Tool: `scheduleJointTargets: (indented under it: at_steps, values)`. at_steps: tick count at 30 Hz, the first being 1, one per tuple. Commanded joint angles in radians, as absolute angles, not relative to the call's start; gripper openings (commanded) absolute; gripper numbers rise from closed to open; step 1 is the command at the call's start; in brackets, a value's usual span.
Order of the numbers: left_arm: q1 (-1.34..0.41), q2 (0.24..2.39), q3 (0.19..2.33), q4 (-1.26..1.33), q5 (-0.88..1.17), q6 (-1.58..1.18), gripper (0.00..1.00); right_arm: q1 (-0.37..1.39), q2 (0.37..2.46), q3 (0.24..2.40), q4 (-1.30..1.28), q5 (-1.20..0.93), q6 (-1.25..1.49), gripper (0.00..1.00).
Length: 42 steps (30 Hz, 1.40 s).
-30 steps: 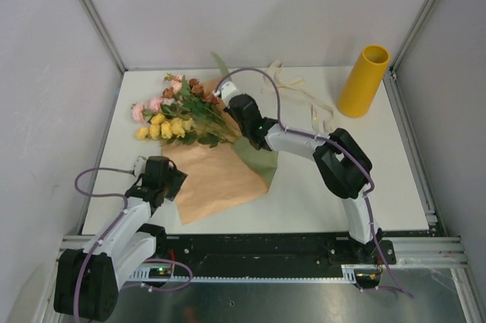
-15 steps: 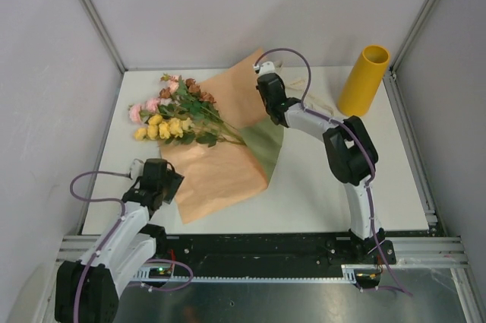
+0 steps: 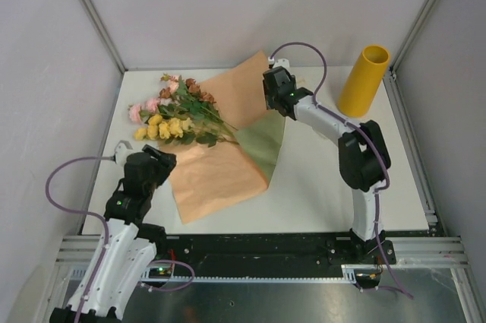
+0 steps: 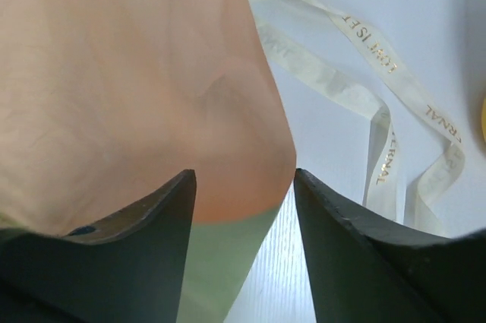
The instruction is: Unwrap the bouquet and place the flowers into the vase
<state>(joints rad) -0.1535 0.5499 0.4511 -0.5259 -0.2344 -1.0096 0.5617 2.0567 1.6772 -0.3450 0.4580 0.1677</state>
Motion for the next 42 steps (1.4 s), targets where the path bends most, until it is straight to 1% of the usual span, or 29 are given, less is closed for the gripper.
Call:
scheduleJointTargets:
  at_steps: [1,5,9,11,12,13,15,20,24,28,31,36,39,42]
  values:
    - [-0.146,0.504,0.582,-0.521,-0.248,-0.764,0.67,0.609,1.887,1.644,-0.392,0.42,0.226,0.64]
    - [-0.146,0.508,0.638,-0.537,-0.209,-0.63,0.73,0.674,1.851,1.632,-0.423,0.436,0.222,0.7]
    - [-0.146,0.525,0.668,-0.566,-0.146,-0.576,0.79,0.751,1.854,1.622,-0.408,0.433,0.209,0.71]
    - [-0.146,0.528,0.676,-0.583,-0.125,-0.546,0.87,0.79,1.877,1.615,-0.392,0.446,0.195,0.71]
    - [-0.146,0.527,0.675,-0.593,-0.122,-0.533,0.93,0.811,1.893,1.612,-0.383,0.46,0.183,0.72]
    - [-0.146,0.526,0.675,-0.602,-0.124,-0.525,0.96,0.826,1.915,1.61,-0.37,0.475,0.171,0.73]
    - [-0.147,0.525,0.676,-0.612,-0.128,-0.517,0.99,0.862,1.959,1.612,-0.345,0.523,0.134,0.78]
    - [-0.146,0.528,0.68,-0.618,-0.142,-0.511,1.0,0.922,2.08,1.671,-0.341,0.73,0.058,0.81]
    - [-0.146,0.527,0.681,-0.618,-0.15,-0.511,1.0,0.929,2.145,1.696,-0.339,0.88,0.034,0.84]
    - [-0.146,0.522,0.681,-0.618,-0.153,-0.513,1.0,0.917,2.15,1.682,-0.37,0.985,0.049,0.85]
    - [-0.146,0.513,0.68,-0.617,-0.157,-0.514,1.0,0.908,2.116,1.649,-0.412,1.04,0.074,0.85]
    - [-0.146,0.506,0.679,-0.618,-0.164,-0.516,1.0,0.912,2.022,1.607,-0.645,1.128,0.231,0.85]
    - [-0.146,0.502,0.679,-0.62,-0.169,-0.52,1.0,0.919,1.953,1.567,-0.812,1.116,0.375,0.86]
    - [-0.146,0.499,0.679,-0.622,-0.176,-0.524,1.0,0.916,1.886,1.535,-0.955,1.089,0.456,0.86]
